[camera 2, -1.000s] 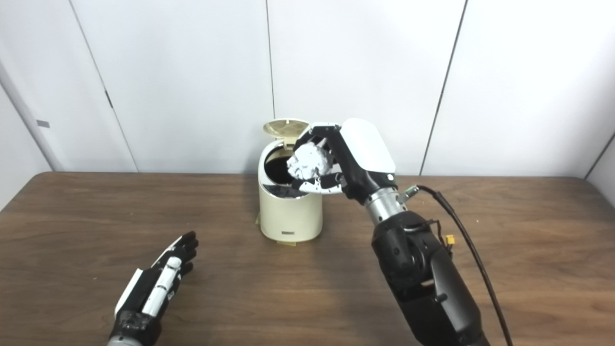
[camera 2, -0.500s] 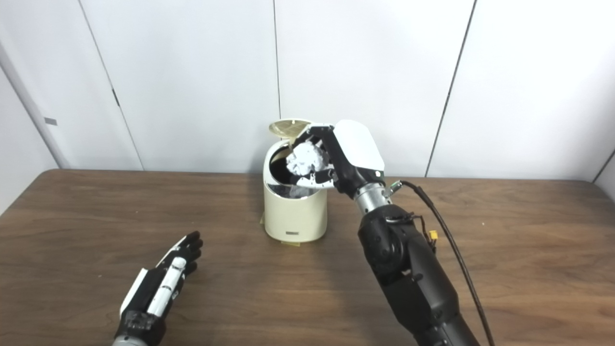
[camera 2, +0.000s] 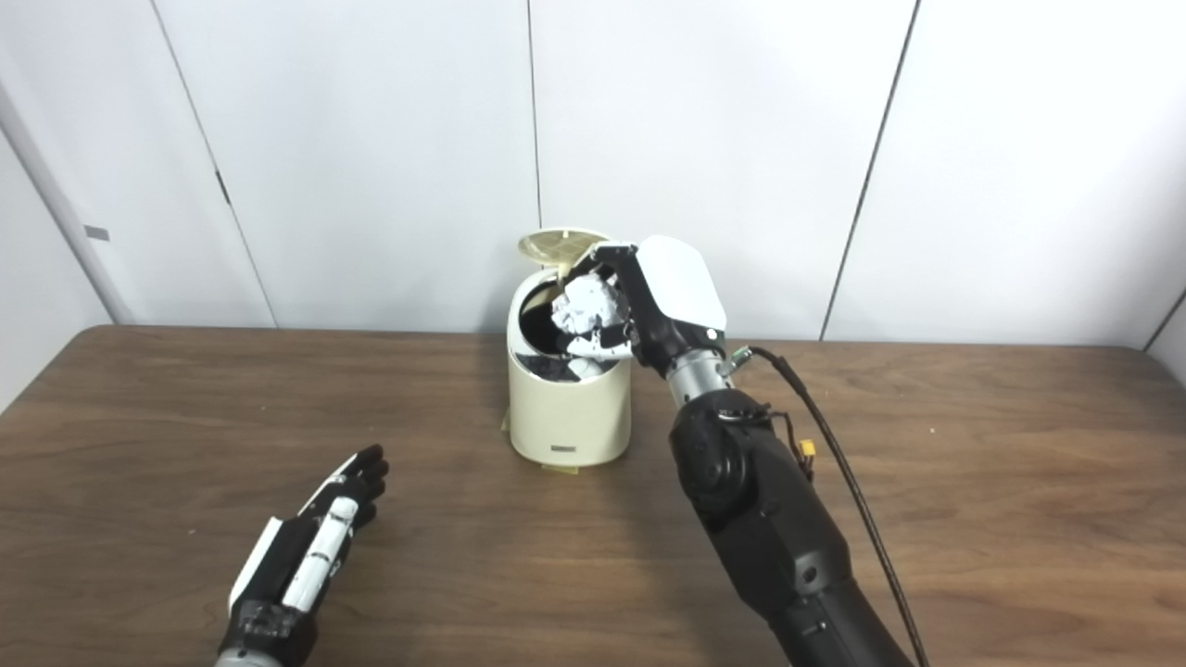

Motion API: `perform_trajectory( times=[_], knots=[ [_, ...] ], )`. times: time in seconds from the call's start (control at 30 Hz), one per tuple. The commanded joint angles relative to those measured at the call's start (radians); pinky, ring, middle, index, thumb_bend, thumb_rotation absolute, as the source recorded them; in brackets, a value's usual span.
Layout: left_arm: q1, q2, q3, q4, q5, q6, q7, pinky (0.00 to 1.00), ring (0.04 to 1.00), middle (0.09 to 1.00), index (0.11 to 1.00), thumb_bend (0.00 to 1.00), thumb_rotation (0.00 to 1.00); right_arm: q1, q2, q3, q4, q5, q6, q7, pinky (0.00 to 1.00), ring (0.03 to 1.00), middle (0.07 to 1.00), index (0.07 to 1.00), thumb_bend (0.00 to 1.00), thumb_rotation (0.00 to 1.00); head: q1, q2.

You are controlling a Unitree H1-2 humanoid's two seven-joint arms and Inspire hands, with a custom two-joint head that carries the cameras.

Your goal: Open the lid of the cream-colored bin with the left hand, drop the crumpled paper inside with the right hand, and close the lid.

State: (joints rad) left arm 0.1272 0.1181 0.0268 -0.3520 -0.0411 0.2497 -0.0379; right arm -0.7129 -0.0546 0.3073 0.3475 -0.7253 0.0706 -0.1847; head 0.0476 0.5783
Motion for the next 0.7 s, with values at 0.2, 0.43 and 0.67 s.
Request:
perform_trajectory(
  times=[0.2, 0.43, 0.67],
  knots=[
    [0.035, -0.031, -0.006, -0.021, -0.006, -0.03, 0.006, 0.98, 0.959, 0.943, 0.981, 0.54, 0.83, -0.054, 0.022, 0.005, -0.039, 0.006, -0.012, -0.01, 0.32, 0.387, 0.512, 0.52, 0.49, 0.0, -0.003, 0.001],
    [0.036, -0.037, -0.011, -0.029, -0.003, -0.025, 0.013, 0.97, 0.956, 0.944, 0.977, 0.53, 0.82, -0.053, 0.03, 0.012, -0.025, 0.005, 0.007, 0.005, 0.33, 0.386, 0.512, 0.52, 0.5, 0.0, 0.004, 0.004],
    [0.038, -0.035, -0.012, -0.034, 0.001, -0.02, 0.018, 0.98, 0.961, 0.944, 0.974, 0.55, 0.83, -0.051, 0.018, 0.025, -0.038, 0.011, 0.076, 0.096, 0.37, 0.404, 0.515, 0.562, 0.49, 0.0, 0.0, 0.01]
  ],
)
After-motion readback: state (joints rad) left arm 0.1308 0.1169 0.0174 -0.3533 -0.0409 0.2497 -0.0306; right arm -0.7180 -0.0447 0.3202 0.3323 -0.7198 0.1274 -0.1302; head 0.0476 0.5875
